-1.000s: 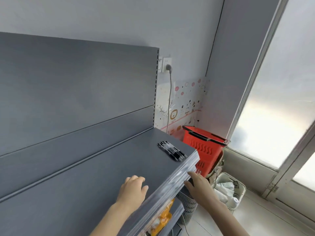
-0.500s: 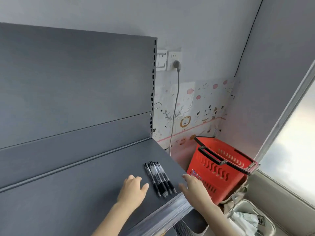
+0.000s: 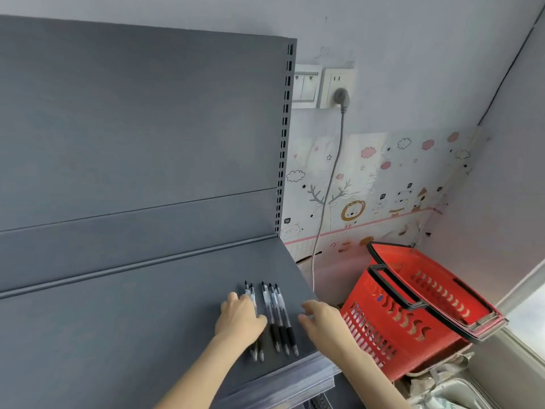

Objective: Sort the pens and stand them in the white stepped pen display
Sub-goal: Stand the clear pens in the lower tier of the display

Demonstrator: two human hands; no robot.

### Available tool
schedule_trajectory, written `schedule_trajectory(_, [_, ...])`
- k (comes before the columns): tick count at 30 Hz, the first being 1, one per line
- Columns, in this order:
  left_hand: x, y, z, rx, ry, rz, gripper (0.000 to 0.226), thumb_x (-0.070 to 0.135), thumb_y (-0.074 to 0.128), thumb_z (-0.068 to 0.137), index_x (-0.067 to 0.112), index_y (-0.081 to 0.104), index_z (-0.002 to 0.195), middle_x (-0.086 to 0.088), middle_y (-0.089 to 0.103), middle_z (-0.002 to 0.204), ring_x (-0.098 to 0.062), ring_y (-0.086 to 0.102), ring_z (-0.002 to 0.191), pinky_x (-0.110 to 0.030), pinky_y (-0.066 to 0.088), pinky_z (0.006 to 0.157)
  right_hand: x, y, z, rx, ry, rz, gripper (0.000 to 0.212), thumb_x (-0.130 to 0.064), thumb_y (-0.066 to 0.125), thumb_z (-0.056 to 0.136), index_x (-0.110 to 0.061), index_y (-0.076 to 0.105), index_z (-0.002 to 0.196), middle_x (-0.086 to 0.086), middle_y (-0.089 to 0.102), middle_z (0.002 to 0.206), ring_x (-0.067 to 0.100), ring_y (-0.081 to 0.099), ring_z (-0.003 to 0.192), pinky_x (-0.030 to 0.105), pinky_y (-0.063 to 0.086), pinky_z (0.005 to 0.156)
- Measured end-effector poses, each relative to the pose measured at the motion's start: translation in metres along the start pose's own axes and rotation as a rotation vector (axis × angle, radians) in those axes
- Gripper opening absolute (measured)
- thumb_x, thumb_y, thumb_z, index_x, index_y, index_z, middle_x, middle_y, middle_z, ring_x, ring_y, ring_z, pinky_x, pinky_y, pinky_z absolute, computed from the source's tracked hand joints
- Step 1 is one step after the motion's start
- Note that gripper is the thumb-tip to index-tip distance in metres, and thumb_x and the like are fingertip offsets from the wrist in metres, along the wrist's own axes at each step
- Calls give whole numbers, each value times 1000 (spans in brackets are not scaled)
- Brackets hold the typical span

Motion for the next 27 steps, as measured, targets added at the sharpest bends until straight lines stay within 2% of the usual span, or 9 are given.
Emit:
schedule_trajectory(5, [-28,-12,3,36,-65,9,34,28,50,86,9,47,114,-7,42,120,-26,43,116,-33,44,84,-16,10,10,-35,7,-56,23,-24,45,93,-6,59,95,11,61,101,28,57,98,32,41,74])
schedule_trajectory(7, [-38,-16,2,39,-102,14,37,28,53,84,10,46,117,-7,44,120,-27,47,114,-33,44,83,-26,16,10,-59,31,-95,22,-30,45,94,-13,50,82,10,54,100,27,54,90,30,35,68])
schedule_trajectory(9, [-46,-19,2,41,-129,16,39,27,54,83,10,45,117,-8,45,120,-27,50,112,-33,46,83,-37,21,9,-82,55,-123,24,-38,48,93,-14,48,90,10,51,108,26,52,89,29,36,69])
schedule_trajectory(11, [-51,-21,2,51,-141,29,40,23,54,84,10,43,120,-8,46,121,-27,52,111,-34,46,83,-45,27,9,-106,92,-145,35,-38,53,91,-8,49,109,10,51,115,28,57,100,30,41,73])
schedule_trajectory(14, [-58,-26,0,99,-132,69,39,11,48,88,9,38,125,-10,46,121,-27,52,110,-33,45,83,-57,34,13,-136,122,-123,22,-23,55,88,-8,47,103,12,53,107,30,56,94,32,45,77])
schedule_trajectory(16, [-65,-29,-2,121,-137,88,40,3,43,88,10,36,127,-11,46,121,-27,51,110,-33,45,83,-61,37,15,-151,130,-84,13,-12,51,87,-9,39,87,9,50,93,27,47,82,31,41,70])
schedule_trajectory(19, [-79,-33,-7,131,-178,108,38,1,41,89,8,38,126,-11,46,122,-26,52,110,-32,45,83,-59,39,17,-169,126,-57,30,-8,50,85,-14,28,65,0,38,71,23,43,67,25,35,57])
schedule_trajectory(21, [-90,-33,-11,136,-215,106,35,2,42,89,7,41,124,-11,46,122,-25,51,112,-30,46,85,-55,39,16,-160,131,-50,33,-10,53,83,-15,26,63,-1,34,67,15,36,55,23,27,46])
schedule_trajectory(27, [-127,-34,-30,192,-340,55,21,7,43,92,9,42,113,-6,48,118,-21,48,111,-27,46,83,-44,42,16,-140,84,95,43,-13,59,77,-14,20,58,-1,23,56,15,17,50,24,12,44])
Point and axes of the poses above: each hand's wrist, its own z-axis towards the middle knuckle, its own y-axis out of the palm, x = y × z, the point moved 6 cm from there along z, towards the middle knuckle
